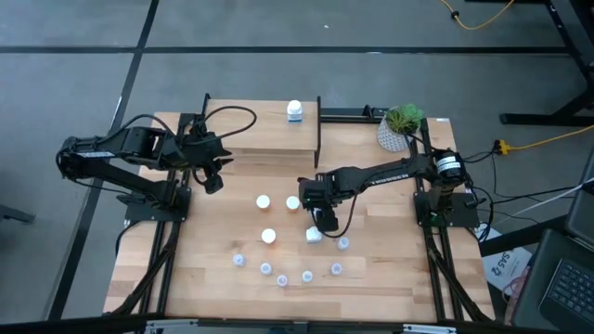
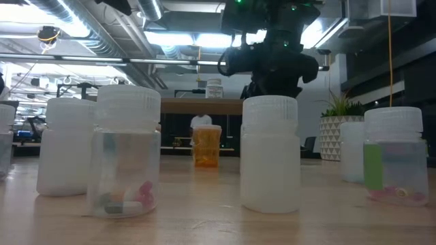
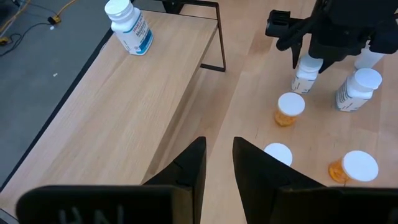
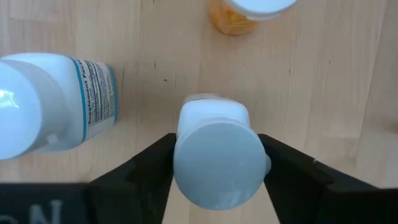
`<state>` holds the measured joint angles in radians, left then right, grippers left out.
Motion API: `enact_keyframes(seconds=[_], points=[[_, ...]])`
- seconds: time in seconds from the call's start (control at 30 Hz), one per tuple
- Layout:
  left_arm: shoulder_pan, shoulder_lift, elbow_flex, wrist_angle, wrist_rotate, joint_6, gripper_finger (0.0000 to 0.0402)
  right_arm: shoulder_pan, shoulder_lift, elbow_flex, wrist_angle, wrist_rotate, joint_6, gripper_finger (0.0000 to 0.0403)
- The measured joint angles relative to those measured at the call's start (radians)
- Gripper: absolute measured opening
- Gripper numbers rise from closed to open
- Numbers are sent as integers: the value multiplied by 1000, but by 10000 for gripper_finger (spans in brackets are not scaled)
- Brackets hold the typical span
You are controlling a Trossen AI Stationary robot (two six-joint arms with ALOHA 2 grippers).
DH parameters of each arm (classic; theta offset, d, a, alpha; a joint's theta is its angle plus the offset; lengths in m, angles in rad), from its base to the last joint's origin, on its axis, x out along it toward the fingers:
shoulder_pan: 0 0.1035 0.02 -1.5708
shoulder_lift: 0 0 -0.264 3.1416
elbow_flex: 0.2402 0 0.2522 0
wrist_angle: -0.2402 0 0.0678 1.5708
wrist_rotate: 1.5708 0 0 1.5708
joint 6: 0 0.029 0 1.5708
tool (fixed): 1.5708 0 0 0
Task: Pick and place medicine bottles onto shelf by color
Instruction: Put the top blue pill bottle on the shelf aligned with the blue pill bottle
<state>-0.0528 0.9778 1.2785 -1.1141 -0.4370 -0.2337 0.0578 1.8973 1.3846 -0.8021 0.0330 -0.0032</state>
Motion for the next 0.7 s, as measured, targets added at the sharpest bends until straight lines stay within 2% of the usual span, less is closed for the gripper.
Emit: enact_keyframes(seconds=[0.17, 0.3, 0.53, 0.7], points=[[0, 0, 0, 0, 0, 0, 73, 0, 0, 2, 2, 0, 5, 181], [0, 0, 0, 0, 0, 0, 73, -3, 1, 49, -31, 0, 25, 180], [0, 0, 0, 0, 0, 0, 73, -46, 1, 253, -216, 2, -25, 181], [0, 0, 0, 0, 0, 0, 73, -105, 1, 422, -272, 2, -99, 181]])
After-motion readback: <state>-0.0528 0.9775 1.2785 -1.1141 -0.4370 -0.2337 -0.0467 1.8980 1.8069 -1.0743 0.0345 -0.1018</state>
